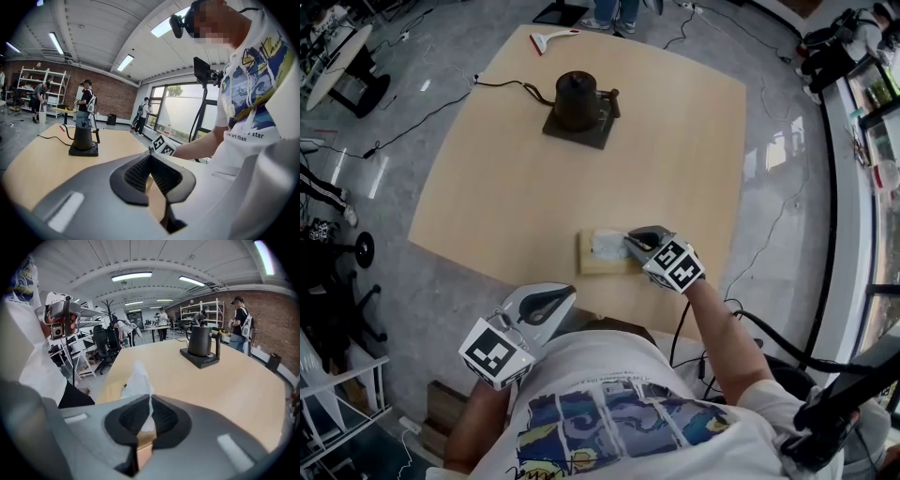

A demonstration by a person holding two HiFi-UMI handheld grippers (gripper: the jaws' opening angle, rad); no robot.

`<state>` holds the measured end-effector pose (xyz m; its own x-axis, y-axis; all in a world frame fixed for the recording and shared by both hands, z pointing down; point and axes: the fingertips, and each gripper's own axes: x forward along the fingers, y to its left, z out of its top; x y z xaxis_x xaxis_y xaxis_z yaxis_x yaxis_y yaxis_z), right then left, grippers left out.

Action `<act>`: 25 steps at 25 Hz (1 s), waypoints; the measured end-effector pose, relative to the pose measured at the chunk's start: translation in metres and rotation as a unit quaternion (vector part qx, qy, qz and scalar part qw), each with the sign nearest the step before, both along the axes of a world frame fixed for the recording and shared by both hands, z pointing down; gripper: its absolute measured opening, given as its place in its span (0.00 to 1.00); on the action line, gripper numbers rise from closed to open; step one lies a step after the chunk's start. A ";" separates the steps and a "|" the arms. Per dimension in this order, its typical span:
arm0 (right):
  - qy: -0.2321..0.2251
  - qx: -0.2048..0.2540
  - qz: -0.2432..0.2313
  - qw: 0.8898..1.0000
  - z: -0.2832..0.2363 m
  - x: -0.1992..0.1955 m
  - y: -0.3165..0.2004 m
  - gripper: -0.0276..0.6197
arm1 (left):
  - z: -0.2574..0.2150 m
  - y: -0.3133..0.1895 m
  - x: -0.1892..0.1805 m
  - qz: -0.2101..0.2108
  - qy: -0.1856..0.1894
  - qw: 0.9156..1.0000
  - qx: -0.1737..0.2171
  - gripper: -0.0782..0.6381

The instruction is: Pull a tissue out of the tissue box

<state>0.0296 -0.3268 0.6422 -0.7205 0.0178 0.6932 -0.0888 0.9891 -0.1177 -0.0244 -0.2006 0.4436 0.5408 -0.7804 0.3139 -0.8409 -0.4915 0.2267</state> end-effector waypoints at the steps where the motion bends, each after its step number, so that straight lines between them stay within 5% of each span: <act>1: 0.001 0.001 0.002 1.000 0.000 0.001 0.001 0.06 | 0.000 0.001 0.001 0.001 0.000 1.000 0.000 0.11; 25: 0.022 0.053 0.032 0.998 -0.023 0.004 0.005 0.05 | -0.010 0.028 -0.023 0.018 0.007 1.000 0.023 0.11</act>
